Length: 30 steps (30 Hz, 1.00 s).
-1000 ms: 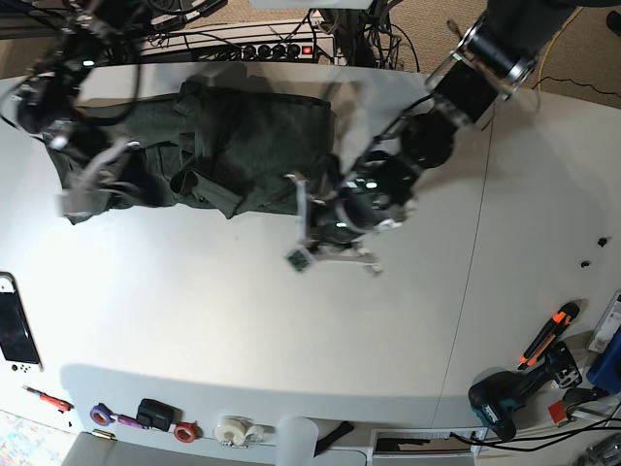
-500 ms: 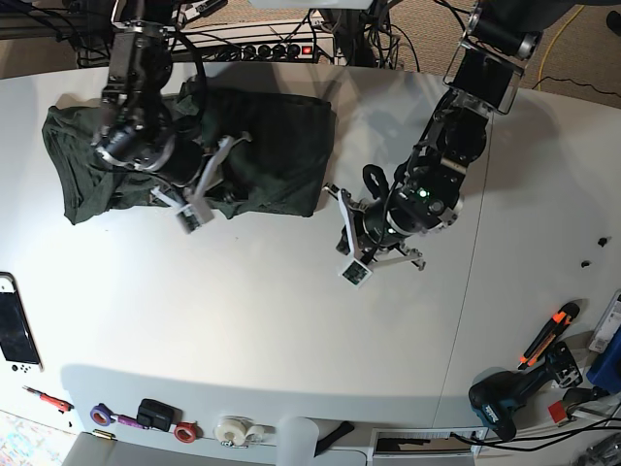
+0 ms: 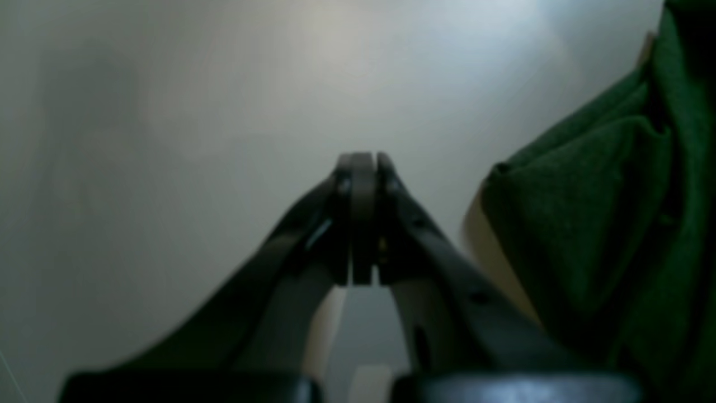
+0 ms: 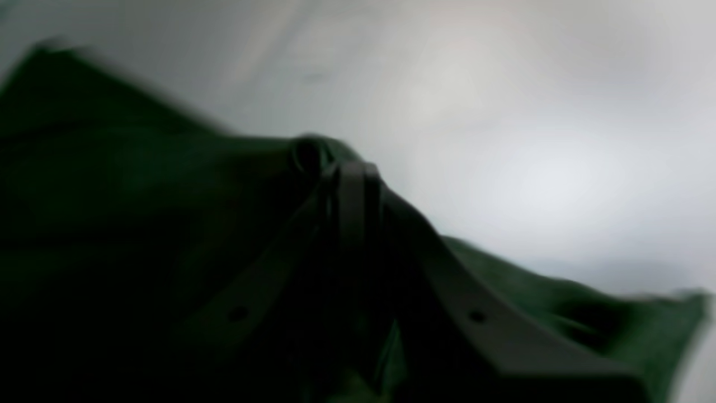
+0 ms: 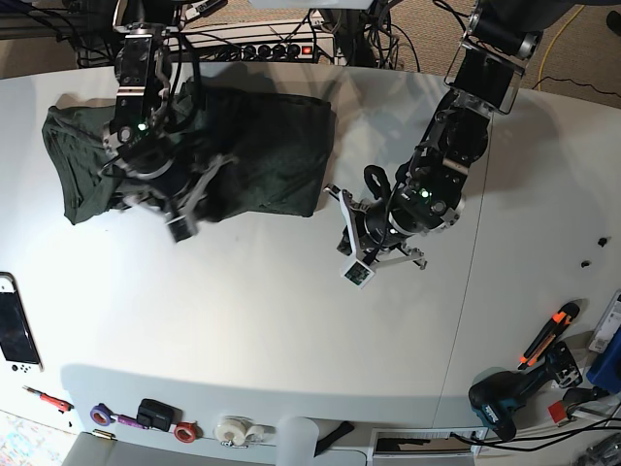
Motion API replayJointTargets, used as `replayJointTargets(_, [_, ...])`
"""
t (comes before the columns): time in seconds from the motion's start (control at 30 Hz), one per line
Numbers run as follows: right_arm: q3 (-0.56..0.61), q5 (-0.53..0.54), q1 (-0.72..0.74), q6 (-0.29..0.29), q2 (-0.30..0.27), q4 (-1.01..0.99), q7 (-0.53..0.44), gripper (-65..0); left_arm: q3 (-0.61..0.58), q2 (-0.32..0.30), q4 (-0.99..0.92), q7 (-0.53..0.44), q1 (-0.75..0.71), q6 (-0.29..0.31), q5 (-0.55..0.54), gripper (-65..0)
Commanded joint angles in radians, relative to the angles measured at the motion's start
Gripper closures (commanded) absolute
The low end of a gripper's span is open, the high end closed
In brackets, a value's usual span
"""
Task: Layout the t-shirt on the table in an organized manner, then fold the t-shirt properly
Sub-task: 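Grasp the strip end under the right gripper and lift it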
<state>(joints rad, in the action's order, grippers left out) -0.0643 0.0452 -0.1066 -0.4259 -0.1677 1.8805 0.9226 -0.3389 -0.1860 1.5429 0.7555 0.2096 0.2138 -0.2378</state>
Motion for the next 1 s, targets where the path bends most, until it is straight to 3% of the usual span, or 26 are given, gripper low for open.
replayJointTargets(0.0, [-0.003, -0.008, 0.031, 0.025, -0.018, 0.006, -0.028, 0.0, 0.004, 0.003, 0.019, -0.022, 0.020, -0.002, -0.010, 0.0])
replayJointTargets(0.2, [-0.033, -0.037, 0.125, 0.141, -0.064, -0.088, -0.033, 0.0, 0.004, 0.003, 0.019, -0.023, 0.020, -0.002, -0.010, 0.0])
replayJointTargets(0.33, [-0.121, 0.095, 0.159, 0.148, -0.064, -0.086, -0.028, 0.0, 0.004, 0.002, 0.019, -0.033, 0.020, -0.002, -0.009, 0.0])
replayJointTargets(0.4, [-0.196, 0.209, 0.157, 0.122, -0.061, -0.048, -0.003, 0.0, 0.004, 0.002, 0.019, -0.047, 0.020, -0.002, -0.001, 0.0])
replayJointTargets(0.6, [-0.494, 0.505, 0.095, -0.027, -0.057, 0.043, 0.103, 0.0, 0.004, -0.008, 0.019, -0.061, 0.020, -0.002, 0.001, 0.0])
replayJointTargets(0.8, [-0.869, 0.561, 0.062, -0.085, -0.073, 0.043, 0.169, 0.0, 0.004, -0.033, 0.019, -0.065, 0.020, -0.002, -0.009, 0.0])
replayJointTargets(0.9, [-1.029, 0.629, 0.045, -0.096, -0.133, 0.041, 0.180, 0.0, 0.004, -0.032, 0.019, -0.069, 0.020, -0.002, -0.010, 0.0])
replayJointTargets(0.97, [-1.079, 0.643, 0.018, -0.134, -0.182, 0.022, 0.193, 0.0, 0.004, -0.032, 0.019, -0.069, 0.020, -0.002, -0.010, 0.0])
